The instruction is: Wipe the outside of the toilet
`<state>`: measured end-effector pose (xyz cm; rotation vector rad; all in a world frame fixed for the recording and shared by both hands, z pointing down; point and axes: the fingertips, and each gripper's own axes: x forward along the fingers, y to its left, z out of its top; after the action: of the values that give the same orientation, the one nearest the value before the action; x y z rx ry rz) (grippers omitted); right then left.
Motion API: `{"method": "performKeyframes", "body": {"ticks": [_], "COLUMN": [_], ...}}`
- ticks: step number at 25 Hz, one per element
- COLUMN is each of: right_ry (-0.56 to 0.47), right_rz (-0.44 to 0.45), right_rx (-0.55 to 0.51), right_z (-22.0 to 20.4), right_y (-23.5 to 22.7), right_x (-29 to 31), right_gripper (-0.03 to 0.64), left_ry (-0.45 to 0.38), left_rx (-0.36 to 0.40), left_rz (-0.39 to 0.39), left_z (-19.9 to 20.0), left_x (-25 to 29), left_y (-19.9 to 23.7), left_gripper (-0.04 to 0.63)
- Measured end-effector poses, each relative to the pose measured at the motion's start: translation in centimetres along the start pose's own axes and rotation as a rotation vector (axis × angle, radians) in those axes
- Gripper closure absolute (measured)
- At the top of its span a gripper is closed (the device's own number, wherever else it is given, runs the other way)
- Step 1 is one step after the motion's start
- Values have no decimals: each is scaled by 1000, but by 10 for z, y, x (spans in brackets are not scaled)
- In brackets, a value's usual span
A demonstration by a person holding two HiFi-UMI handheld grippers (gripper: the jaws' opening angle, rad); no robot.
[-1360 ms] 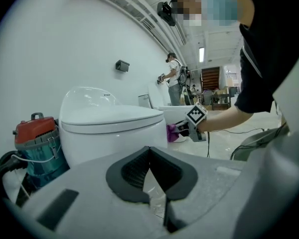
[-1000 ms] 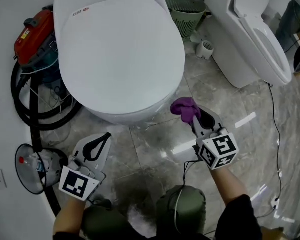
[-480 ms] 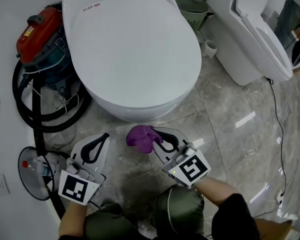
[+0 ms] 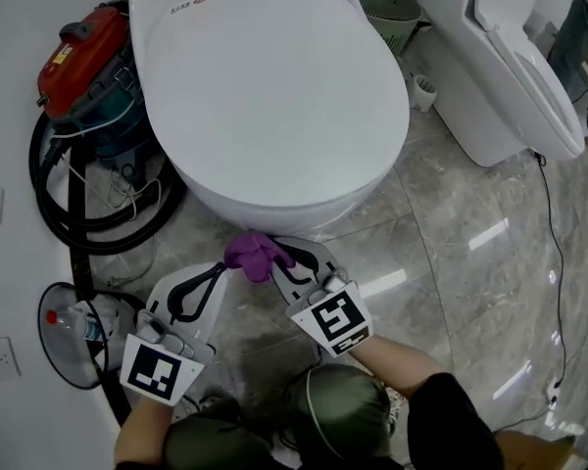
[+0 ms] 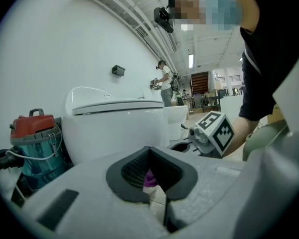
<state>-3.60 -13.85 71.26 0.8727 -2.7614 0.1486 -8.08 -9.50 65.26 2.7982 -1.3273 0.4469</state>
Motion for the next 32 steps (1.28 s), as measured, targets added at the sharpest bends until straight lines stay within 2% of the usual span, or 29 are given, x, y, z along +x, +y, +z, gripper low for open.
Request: {"method": "performKeyframes", "body": {"ticks": [6, 15, 24, 29, 32], "right_ry": [40, 83, 124, 112, 113], "right_rz": [-58, -263, -389, -535, -587], "right_rx": [11, 53, 90, 158, 165], "right_z": [-20, -46, -71, -76, -71], "right_y": [-40, -126, -194, -241, -257], "right_x": [-35, -86, -93, -98, -98], "right_gripper": [575, 575, 575, 576, 576], "left_ry": [6, 13, 18, 12, 12], "left_rx": [-27, 0, 10, 11, 1], "left_rz": [-13, -42, -51, -63, -68], "left_z": [-4, -5, -4, -3, -3], "left_x": [10, 22, 23, 23, 23], "left_y": [-5, -15, -23, -25, -27], "left_gripper": [592, 592, 592, 592, 592]}}
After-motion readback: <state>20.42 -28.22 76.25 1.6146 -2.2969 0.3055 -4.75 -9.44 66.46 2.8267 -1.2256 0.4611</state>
